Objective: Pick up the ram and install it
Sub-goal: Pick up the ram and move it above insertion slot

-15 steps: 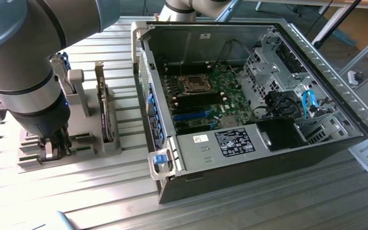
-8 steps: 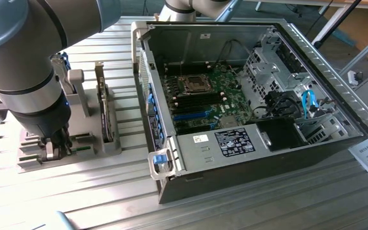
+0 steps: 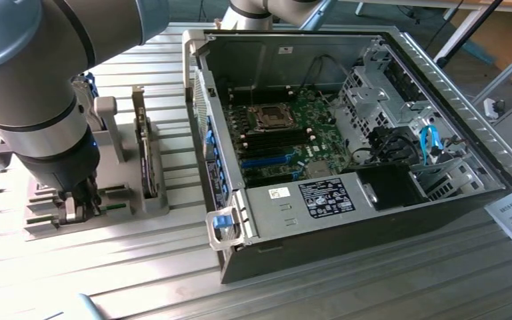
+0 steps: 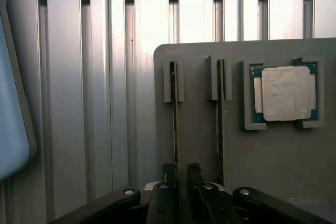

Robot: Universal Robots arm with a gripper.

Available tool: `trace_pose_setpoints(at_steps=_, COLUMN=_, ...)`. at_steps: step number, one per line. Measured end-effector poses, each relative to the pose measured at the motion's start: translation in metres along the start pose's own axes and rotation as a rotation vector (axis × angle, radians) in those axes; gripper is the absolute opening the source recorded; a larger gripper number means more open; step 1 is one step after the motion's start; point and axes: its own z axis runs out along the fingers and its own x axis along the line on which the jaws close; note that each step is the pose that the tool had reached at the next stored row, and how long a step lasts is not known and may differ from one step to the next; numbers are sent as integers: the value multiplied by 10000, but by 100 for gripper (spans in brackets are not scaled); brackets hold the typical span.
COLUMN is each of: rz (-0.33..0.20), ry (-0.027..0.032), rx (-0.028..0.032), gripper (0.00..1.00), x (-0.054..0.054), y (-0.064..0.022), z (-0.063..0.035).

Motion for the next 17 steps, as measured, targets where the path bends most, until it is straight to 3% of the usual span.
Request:
trace_pose_setpoints(at_steps=10, rz=0, ry=5, rx=1, gripper=24, x=0, y=0, z=3)
trace_pose_setpoints(at_steps=11, rz=-1, ry=5, rx=1, gripper=22, x=0, y=0, z=3)
trace_pose_setpoints(at_steps=12, rz=-1, ry=6, rx=1, gripper=12, x=0, y=0, z=3)
trace_pose_setpoints(at_steps=17, rz=0, ry=5, rx=1, gripper=12, x=0, y=0, z=3)
